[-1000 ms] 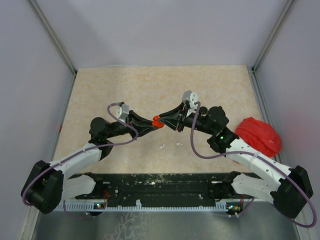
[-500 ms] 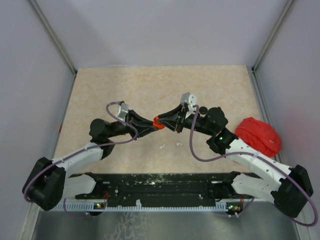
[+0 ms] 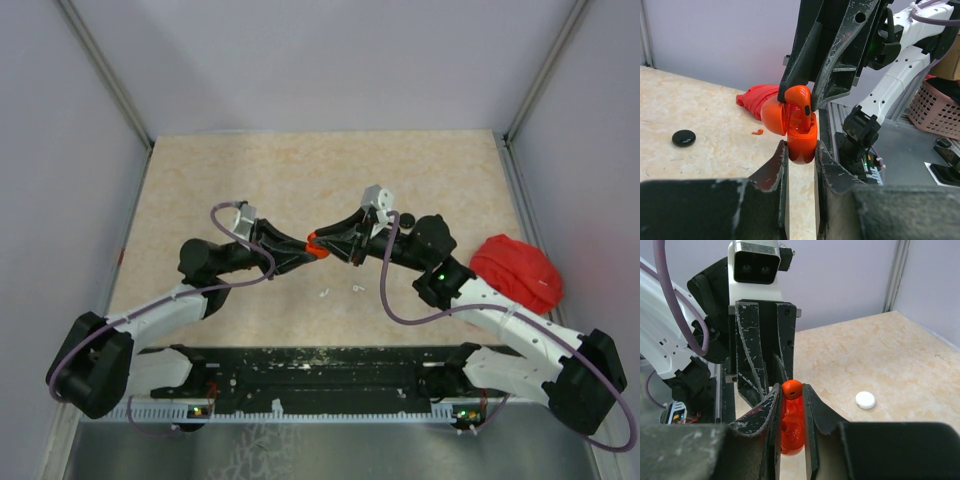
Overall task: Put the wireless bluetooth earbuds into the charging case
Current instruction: Place the earbud in the charging case.
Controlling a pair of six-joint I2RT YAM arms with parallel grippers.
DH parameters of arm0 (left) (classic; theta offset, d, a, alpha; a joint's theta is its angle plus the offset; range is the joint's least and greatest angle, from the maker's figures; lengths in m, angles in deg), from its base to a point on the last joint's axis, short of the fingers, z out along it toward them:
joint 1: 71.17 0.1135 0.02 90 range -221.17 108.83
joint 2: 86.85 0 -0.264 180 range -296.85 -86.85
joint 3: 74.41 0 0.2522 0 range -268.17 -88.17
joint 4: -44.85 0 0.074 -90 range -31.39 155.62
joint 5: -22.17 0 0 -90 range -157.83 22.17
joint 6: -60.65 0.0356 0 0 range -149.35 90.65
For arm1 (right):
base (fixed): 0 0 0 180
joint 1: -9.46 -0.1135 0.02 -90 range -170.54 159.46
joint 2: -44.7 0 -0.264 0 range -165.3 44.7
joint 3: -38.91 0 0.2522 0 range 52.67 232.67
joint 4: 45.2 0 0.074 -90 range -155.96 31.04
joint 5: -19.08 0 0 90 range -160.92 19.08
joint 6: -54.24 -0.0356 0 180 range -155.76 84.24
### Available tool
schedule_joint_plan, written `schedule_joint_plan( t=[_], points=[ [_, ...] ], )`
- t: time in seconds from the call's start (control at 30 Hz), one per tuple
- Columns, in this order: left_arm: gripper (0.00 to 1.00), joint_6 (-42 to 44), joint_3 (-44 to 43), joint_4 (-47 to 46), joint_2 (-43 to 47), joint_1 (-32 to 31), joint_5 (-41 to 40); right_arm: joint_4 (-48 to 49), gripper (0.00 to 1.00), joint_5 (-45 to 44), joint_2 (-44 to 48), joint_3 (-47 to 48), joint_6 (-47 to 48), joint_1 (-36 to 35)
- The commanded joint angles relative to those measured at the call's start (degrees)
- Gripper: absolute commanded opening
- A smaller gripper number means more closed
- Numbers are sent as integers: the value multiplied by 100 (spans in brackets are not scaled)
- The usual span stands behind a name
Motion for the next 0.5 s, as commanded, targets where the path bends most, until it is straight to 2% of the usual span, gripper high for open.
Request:
schedule_joint_plan(
  t=[0.0,0.47],
  points=[
    [1,-71,3,-550,24,-50,-87,256,16,119,57,188,-64,-95],
    [1,-19,161,-609,142,-57,-460,245,16,256,15,189,-172,-170]
  ],
)
